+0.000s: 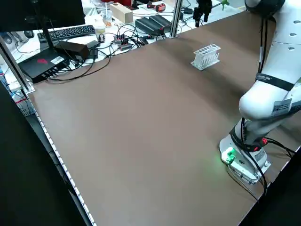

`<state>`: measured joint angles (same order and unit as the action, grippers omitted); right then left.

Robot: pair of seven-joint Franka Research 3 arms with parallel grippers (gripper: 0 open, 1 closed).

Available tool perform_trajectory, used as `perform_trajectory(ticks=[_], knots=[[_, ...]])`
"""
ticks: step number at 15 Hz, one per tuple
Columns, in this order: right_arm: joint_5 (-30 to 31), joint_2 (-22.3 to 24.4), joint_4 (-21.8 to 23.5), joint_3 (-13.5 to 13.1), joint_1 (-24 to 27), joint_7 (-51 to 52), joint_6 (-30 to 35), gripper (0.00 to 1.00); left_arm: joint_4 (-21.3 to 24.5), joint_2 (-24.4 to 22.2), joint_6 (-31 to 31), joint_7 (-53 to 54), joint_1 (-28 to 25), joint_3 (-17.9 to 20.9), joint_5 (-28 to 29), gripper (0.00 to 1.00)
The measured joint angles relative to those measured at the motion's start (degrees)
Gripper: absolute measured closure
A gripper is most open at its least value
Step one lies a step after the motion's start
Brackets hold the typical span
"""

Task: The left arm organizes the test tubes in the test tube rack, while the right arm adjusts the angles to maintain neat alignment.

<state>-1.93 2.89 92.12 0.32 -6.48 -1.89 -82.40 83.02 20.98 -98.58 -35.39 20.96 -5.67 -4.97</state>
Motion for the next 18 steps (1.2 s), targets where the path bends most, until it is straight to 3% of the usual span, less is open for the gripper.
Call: perform_trajectory(ticks=[4, 9, 15, 18], knots=[[0.0, 0.0, 0.0, 0.0, 0.0, 0.0, 0.0, 0.00, -0.9, 2.3, -2.1, -5.0, 3.1, 0.8, 4.0, 0.00], [0.0, 0.0, 0.0, 0.0, 0.0, 0.0, 0.0, 0.00, -1.1, 3.6, -8.1, -5.3, 5.4, 0.8, 4.3, 0.00], [0.0, 0.0, 0.0, 0.0, 0.0, 0.0, 0.0, 0.00, -5.0, 11.5, -10.9, -8.3, 11.0, 0.7, 4.3, 0.00], [0.0, 0.0, 0.0, 0.0, 0.0, 0.0, 0.0, 0.00, -5.2, 12.6, -11.8, -8.3, 11.5, 0.5, 4.3, 0.00]])
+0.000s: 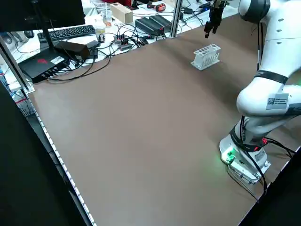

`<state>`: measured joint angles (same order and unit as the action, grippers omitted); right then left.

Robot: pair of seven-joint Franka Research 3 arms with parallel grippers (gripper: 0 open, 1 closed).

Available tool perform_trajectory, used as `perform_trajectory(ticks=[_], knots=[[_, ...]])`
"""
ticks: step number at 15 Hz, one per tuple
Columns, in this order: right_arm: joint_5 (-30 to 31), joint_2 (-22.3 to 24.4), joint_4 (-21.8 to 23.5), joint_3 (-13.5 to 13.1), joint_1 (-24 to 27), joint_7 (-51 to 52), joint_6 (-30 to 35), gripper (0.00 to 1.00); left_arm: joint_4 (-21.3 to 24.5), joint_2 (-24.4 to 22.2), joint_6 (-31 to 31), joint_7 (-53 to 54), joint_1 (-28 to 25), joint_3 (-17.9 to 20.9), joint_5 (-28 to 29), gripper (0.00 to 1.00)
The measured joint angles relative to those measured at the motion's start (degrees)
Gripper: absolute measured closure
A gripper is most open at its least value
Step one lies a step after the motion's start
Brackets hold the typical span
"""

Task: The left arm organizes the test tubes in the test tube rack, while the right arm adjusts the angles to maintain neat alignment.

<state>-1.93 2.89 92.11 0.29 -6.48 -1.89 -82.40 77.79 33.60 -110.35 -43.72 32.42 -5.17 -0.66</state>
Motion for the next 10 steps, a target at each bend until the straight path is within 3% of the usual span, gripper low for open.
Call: perform_trajectory(ticks=[10], knots=[[0.0, 0.0, 0.0, 0.0, 0.0, 0.0, 0.0, 0.00, -0.1, 4.3, -4.4, 3.8, 2.5, 0.2, 0.0, 0.02]])
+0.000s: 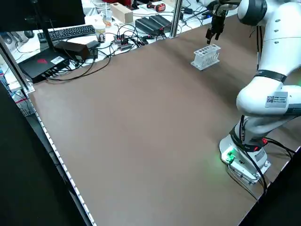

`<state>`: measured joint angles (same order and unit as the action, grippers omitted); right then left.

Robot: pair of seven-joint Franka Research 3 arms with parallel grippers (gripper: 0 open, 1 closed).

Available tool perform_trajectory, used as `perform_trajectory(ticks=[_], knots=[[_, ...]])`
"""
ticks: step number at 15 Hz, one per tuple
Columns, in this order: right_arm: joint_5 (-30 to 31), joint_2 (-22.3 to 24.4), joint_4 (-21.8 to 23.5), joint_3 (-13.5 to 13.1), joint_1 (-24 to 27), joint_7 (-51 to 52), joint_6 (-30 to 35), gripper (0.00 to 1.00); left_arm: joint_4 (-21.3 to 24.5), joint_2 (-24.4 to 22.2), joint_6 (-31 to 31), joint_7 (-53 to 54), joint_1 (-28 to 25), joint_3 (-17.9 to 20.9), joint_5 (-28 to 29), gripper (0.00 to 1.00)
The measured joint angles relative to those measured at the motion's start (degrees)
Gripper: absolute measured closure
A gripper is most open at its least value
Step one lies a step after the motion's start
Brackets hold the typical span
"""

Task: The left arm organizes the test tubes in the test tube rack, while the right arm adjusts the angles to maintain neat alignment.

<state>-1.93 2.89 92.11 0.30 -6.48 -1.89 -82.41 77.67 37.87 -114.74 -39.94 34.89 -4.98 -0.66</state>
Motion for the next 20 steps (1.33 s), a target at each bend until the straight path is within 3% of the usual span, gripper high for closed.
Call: perform_trajectory(ticks=[5, 8, 11, 20], knots=[[0.0, 0.0, 0.0, 0.0, 0.0, 0.0, 0.0, 0.00, -0.2, 1.1, -1.7, 0.4, 0.1, 0.0, 0.0, 0.12], [0.0, 0.0, 0.0, 0.0, 0.0, 0.0, 0.0, 0.00, -0.3, 1.2, -1.7, 0.4, 0.5, 0.0, 0.0, 0.39], [0.0, 0.0, 0.0, 0.0, 0.0, 0.0, 0.0, 0.00, -0.3, 1.7, -1.8, 0.4, 0.6, 0.1, 0.0, 0.47], [0.0, 0.0, 0.0, 0.0, 0.0, 0.0, 0.0, 0.00, -0.3, 2.3, -2.8, 0.4, 0.6, 0.6, 0.0, 0.59]])
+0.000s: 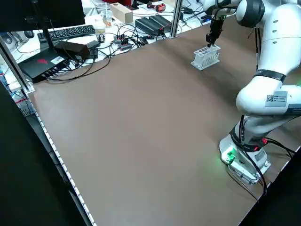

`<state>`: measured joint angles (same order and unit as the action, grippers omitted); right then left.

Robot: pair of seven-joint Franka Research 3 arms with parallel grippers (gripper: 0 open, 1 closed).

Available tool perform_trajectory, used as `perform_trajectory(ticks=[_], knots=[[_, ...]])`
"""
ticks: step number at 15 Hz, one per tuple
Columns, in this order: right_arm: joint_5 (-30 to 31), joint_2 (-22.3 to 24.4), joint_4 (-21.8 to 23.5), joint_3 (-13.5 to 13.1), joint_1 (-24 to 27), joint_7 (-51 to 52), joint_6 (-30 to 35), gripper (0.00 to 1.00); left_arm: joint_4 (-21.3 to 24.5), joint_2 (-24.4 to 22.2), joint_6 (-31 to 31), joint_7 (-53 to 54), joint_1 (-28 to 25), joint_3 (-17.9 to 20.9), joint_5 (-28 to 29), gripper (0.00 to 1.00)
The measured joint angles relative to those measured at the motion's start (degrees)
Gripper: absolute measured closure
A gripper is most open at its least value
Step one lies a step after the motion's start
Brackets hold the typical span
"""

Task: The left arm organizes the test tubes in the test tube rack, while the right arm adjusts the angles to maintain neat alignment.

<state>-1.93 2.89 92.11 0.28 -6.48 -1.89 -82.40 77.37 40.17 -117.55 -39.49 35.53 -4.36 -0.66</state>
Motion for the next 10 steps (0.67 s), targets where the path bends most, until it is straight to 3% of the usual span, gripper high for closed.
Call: perform_trajectory(ticks=[10], knots=[[0.0, 0.0, 0.0, 0.0, 0.0, 0.0, 0.0, 0.00, 0.0, 0.1, 0.0, 0.0, 0.7, 0.0, 0.0, 0.61]])
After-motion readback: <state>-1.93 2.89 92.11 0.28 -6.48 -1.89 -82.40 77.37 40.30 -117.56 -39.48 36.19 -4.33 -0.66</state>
